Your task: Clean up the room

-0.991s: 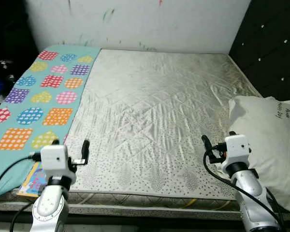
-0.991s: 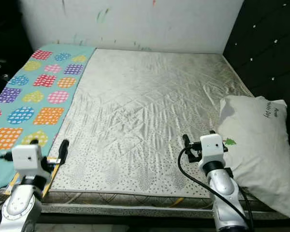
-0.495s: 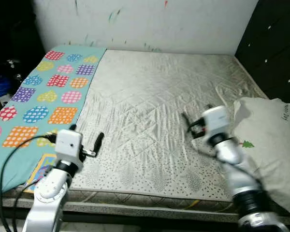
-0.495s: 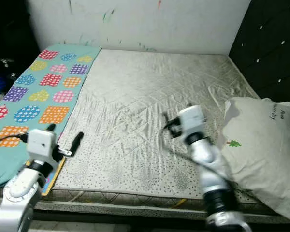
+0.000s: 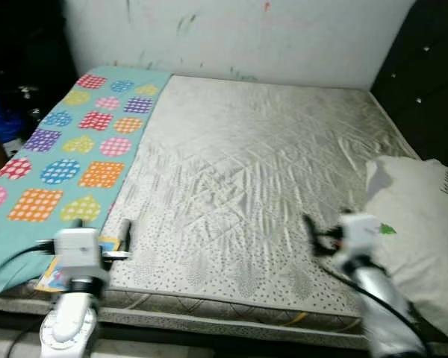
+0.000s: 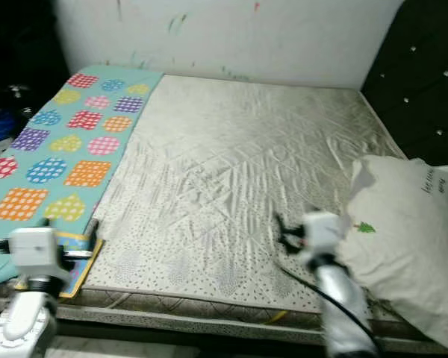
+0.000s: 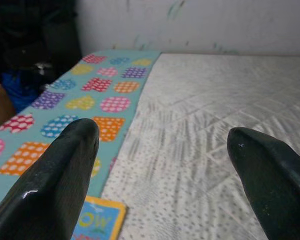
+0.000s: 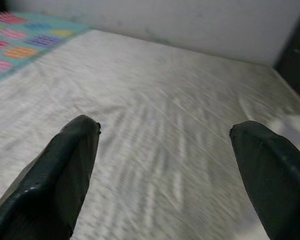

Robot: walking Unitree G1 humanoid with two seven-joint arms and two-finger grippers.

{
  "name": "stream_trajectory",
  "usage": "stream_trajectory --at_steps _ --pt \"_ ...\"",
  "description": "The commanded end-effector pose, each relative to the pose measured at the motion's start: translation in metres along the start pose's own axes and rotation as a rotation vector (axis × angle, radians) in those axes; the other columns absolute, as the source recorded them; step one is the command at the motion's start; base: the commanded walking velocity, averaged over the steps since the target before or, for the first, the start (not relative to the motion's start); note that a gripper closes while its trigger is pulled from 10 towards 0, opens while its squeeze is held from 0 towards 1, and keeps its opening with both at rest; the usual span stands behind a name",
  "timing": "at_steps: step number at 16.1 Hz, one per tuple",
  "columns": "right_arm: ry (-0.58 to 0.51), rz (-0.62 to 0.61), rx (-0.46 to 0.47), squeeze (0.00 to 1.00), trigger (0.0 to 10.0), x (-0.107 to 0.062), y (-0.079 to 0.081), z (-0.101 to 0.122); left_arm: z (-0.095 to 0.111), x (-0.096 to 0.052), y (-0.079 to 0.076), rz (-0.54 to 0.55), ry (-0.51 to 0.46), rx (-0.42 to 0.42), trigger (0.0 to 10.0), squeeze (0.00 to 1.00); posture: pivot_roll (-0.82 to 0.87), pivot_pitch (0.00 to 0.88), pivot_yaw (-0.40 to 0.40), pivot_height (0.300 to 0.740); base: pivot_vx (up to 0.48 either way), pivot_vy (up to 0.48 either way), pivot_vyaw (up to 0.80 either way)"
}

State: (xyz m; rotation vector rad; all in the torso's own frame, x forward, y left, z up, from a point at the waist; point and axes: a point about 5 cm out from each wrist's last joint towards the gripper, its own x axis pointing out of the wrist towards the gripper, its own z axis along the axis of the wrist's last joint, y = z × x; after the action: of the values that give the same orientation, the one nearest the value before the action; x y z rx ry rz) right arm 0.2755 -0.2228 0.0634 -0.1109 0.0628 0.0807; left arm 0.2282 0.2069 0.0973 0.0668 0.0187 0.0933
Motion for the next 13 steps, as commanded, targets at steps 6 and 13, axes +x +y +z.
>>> stream_trajectory --at_steps 6,13 --pt "-0.137 -0.051 -0.125 0.00 10.0 0.024 -0.013 0.039 0.016 0.034 -0.004 -0.008 -0.089 -0.027 10.0 0.00 0.00 0.000 -0.042 0.740 0.000 0.000 0.00" --pt "-0.312 -0.099 -0.093 0.00 10.0 0.063 0.028 0.093 0.012 0.027 -0.003 -0.006 -0.086 -0.029 10.0 0.00 0.01 0.000 -0.046 0.740 0.000 0.000 0.00"
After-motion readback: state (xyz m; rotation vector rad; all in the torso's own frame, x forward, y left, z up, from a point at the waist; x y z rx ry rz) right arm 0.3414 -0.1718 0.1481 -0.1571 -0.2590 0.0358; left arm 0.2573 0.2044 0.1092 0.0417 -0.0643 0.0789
